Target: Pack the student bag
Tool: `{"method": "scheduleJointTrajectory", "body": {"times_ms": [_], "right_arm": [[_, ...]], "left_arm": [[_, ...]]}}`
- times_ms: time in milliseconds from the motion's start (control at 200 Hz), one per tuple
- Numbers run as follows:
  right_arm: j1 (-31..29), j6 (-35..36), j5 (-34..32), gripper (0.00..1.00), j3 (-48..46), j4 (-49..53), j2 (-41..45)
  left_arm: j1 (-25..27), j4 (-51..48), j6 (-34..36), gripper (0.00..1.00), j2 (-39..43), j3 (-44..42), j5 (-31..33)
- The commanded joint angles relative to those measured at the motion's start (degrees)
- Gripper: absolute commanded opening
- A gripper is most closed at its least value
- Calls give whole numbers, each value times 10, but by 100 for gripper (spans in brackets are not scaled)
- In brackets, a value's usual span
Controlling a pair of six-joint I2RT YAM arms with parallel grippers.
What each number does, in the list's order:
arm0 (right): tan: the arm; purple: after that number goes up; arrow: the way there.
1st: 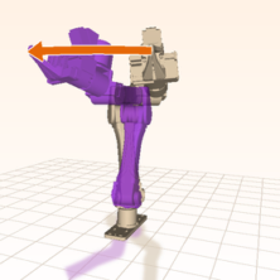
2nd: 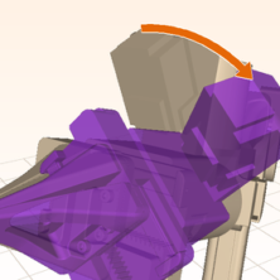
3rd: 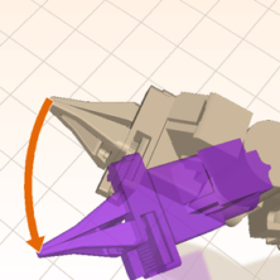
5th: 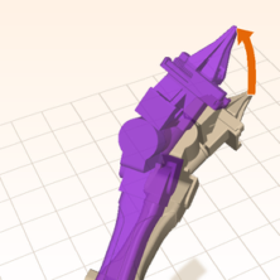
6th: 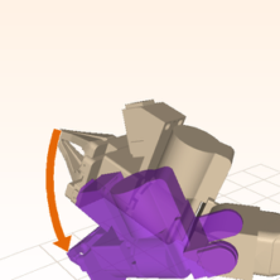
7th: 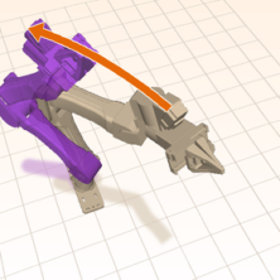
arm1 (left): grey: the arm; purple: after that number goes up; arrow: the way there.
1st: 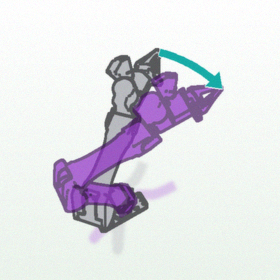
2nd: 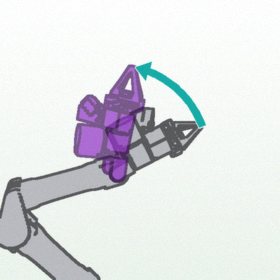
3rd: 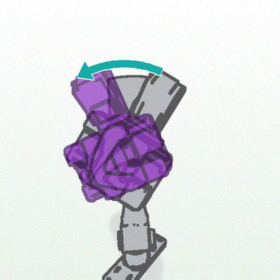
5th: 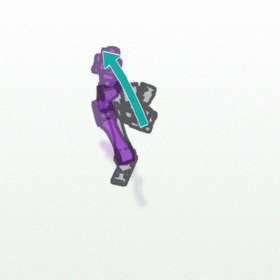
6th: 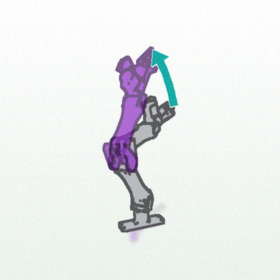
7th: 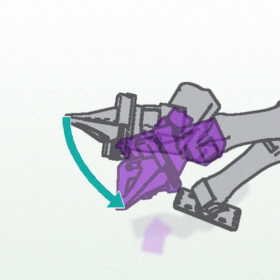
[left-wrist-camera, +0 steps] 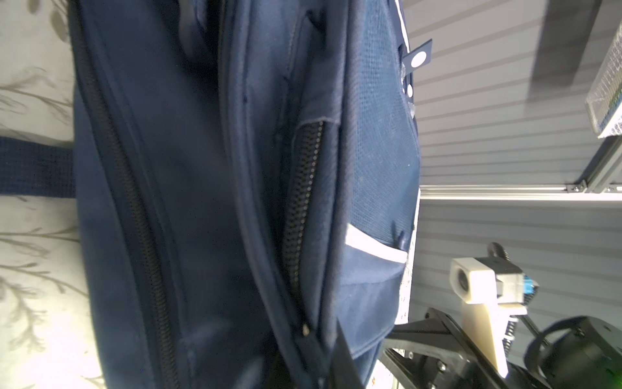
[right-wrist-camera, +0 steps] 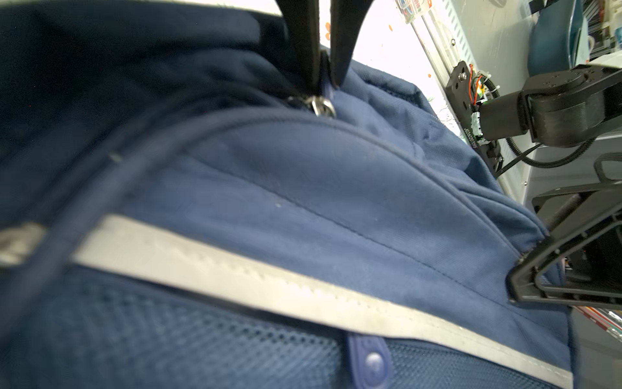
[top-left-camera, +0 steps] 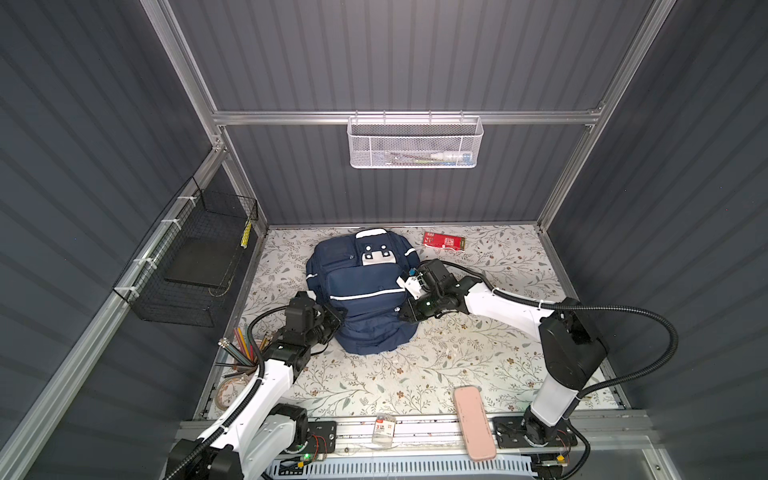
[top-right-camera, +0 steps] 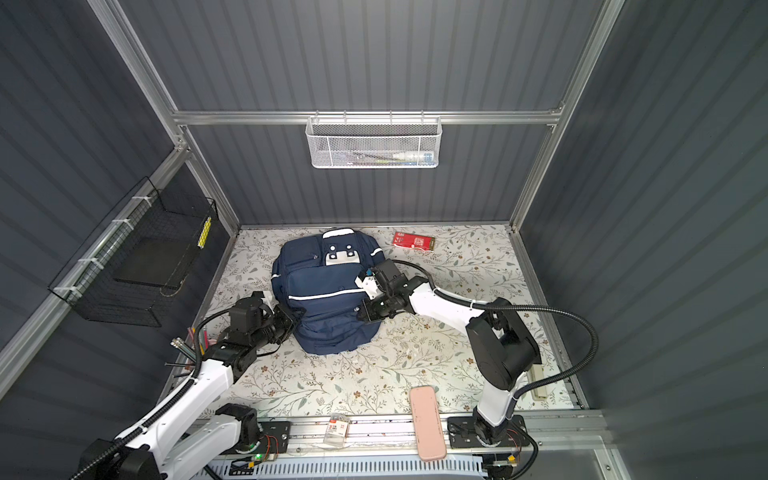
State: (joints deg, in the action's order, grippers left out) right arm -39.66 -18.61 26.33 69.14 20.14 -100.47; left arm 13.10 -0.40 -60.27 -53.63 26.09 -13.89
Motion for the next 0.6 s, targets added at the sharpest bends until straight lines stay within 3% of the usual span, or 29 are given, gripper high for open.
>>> {"method": "scheduleJointTrajectory", "body": {"times_ms": [0, 75, 140, 250, 335, 385, 395, 405, 595], "right_arm": [[-3, -13, -186, 0, 8, 85, -3], [-61, -23, -203, 0, 31, 106, -10], [-107, -42, -206, 0, 52, 114, -18], [-159, -90, -200, 0, 78, 93, -30], [-186, -120, -192, 0, 104, 66, -49], [-194, -131, -186, 0, 127, 51, -69], [-195, -133, -185, 0, 132, 49, -73], [-196, -136, -185, 0, 138, 48, -79], [-190, -159, -172, 0, 243, 24, -171]], "left_arm": [[-35, -23, 38, 0, 1, 17, 32], [-40, -9, 45, 0, -18, 22, 41], [-50, 2, 50, 8, -40, 30, 39], [-59, 13, 63, 45, -74, 55, 30], [-60, 14, 64, 65, -87, 69, 22], [-60, 4, 60, 86, -87, 73, 24], [-60, 1, 60, 95, -86, 74, 25], [-60, -2, 60, 99, -85, 75, 26], [-60, -136, 72, 100, -13, 95, 76]]}}
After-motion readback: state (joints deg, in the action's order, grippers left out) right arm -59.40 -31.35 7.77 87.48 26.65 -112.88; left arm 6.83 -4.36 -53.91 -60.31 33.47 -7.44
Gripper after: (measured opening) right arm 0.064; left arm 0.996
